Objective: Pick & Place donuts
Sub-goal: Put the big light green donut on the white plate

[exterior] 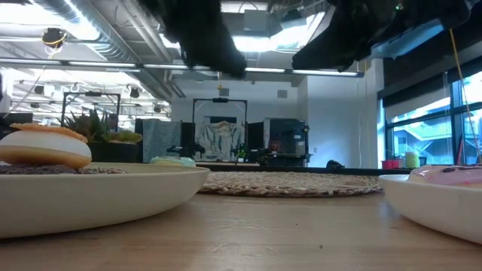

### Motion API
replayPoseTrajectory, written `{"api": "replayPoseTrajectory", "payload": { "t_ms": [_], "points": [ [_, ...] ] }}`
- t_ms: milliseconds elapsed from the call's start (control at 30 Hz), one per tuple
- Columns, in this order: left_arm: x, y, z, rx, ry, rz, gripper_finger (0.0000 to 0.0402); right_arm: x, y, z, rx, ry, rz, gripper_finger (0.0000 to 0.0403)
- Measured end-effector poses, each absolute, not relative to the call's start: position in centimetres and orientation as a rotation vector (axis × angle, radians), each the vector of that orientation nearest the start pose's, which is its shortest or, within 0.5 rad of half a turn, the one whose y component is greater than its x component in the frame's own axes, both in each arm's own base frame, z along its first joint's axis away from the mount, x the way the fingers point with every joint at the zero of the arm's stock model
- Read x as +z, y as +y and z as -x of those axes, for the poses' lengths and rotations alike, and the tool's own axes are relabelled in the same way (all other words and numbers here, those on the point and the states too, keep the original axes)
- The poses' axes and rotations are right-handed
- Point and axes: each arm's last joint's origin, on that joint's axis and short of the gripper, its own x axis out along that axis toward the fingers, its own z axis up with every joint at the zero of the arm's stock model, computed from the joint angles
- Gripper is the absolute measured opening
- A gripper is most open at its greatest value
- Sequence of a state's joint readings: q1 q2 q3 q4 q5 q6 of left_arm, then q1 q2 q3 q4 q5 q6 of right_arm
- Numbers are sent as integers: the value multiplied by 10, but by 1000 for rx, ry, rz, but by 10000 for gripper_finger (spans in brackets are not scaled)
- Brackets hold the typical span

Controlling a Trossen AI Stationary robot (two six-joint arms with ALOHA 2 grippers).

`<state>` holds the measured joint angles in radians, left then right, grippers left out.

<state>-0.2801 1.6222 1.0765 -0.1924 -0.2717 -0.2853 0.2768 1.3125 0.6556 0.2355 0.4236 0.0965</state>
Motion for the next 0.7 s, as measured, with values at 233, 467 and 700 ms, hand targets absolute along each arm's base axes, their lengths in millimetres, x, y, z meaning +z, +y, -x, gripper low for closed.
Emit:
{"api": "replayPoseTrajectory", "payload": {
  "t_ms": [233,467,700],
  "points": [
    [196,-16,-324,296,809,230,116,215,61,-260,-168,425,56,132],
    [186,44,-300,716,909,404,116,214,61,-259,-173,441,48,132],
    [174,63,-297,794,955,482,116,213,53,-260,-204,457,43,132]
  ]
}}
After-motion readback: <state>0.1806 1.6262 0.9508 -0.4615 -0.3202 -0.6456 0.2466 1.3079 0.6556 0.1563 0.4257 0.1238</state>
